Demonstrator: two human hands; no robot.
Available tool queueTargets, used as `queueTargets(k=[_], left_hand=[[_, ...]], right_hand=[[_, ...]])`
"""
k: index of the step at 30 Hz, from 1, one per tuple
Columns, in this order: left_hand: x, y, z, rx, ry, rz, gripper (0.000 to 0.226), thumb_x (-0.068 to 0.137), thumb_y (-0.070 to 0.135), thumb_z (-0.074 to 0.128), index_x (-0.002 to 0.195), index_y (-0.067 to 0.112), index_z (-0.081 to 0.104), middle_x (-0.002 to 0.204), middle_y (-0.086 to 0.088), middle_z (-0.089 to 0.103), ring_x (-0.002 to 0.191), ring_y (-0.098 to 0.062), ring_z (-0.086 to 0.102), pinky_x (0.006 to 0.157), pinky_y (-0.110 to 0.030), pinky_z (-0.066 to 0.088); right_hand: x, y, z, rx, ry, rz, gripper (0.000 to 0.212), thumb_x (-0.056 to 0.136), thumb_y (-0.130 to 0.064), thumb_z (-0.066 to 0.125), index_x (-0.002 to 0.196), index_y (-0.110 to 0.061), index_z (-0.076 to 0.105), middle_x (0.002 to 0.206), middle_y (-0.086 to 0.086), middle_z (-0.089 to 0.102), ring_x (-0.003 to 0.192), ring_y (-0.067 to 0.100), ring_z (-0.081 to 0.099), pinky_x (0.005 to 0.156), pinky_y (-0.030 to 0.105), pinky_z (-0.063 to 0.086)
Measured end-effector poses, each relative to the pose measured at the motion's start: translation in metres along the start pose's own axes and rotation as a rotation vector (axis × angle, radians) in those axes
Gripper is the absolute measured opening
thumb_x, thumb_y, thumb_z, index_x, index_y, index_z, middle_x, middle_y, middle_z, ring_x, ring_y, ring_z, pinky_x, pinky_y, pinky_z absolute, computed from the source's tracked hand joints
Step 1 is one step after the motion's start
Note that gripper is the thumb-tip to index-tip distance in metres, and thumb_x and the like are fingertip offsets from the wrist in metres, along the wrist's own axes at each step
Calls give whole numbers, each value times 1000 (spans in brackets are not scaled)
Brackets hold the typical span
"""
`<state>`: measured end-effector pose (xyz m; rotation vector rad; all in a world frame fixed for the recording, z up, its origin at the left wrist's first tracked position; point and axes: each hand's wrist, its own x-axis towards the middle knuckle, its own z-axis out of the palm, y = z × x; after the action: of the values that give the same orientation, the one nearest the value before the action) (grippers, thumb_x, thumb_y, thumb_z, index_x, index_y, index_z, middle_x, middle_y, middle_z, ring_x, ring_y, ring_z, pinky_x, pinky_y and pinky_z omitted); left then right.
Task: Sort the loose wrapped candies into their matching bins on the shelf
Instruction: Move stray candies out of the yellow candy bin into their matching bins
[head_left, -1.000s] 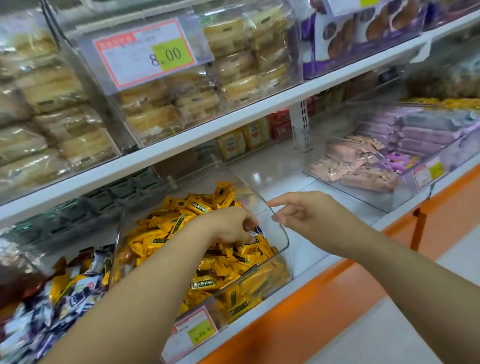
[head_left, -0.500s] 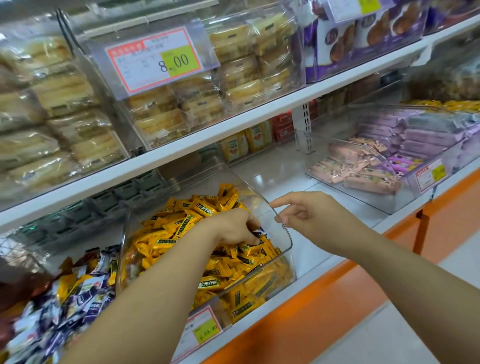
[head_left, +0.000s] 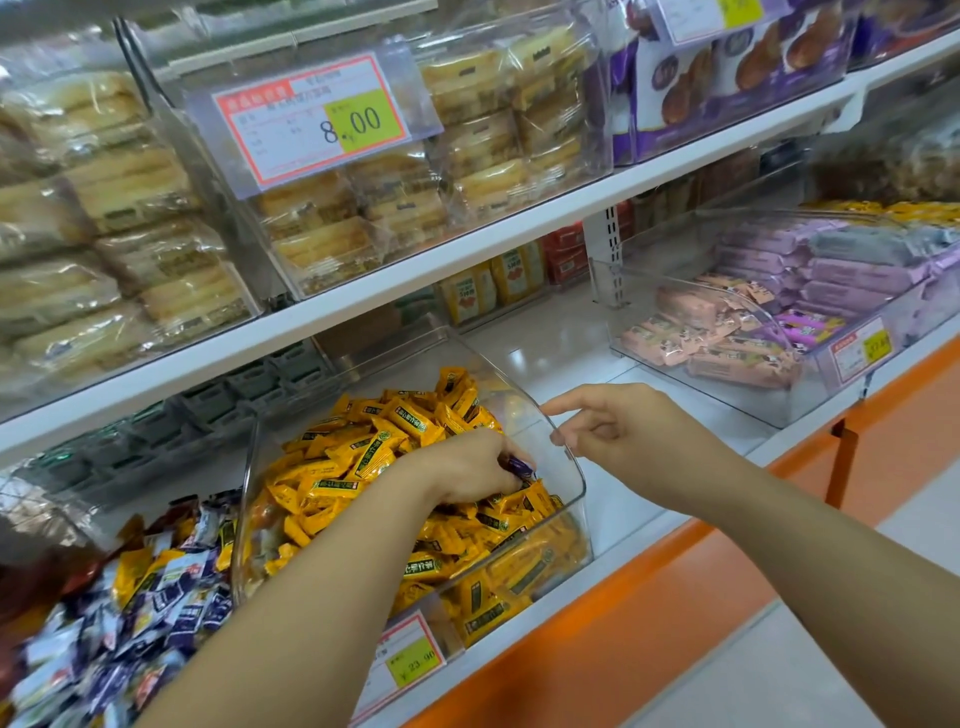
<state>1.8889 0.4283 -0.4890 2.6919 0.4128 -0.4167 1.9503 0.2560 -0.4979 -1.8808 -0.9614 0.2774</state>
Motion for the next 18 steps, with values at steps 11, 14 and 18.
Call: queueTargets(k=[11,14,18], left_hand=[[-12,-15,10,-61,274,181,18,92,29,60,104,21,70,91,9,60,83,-1,53,75,-15,42],[-29,-14,6,-98,436,174,14,91,31,60,97,22,69,95,5,65,88,-6,58,78,-23,46],[-69,-19,-6,-110,658,168,15,92,32,58,107,31,62,89,12,66,82,0,59,74,-20,47]], right_hand=[[1,-1,-1,-33,0,-4,28,92,-11,53,111,-28,65,89,-12,69,88,2,64,79,16,51],[1,-9,3,-96,61,-18,23,92,-17,55,108,-29,66,97,-14,64,81,-3,58,63,3,42],[0,-25,17,-180,104,-41,21,90,-25,59,109,-27,67,105,-10,61,85,9,59,69,14,46]])
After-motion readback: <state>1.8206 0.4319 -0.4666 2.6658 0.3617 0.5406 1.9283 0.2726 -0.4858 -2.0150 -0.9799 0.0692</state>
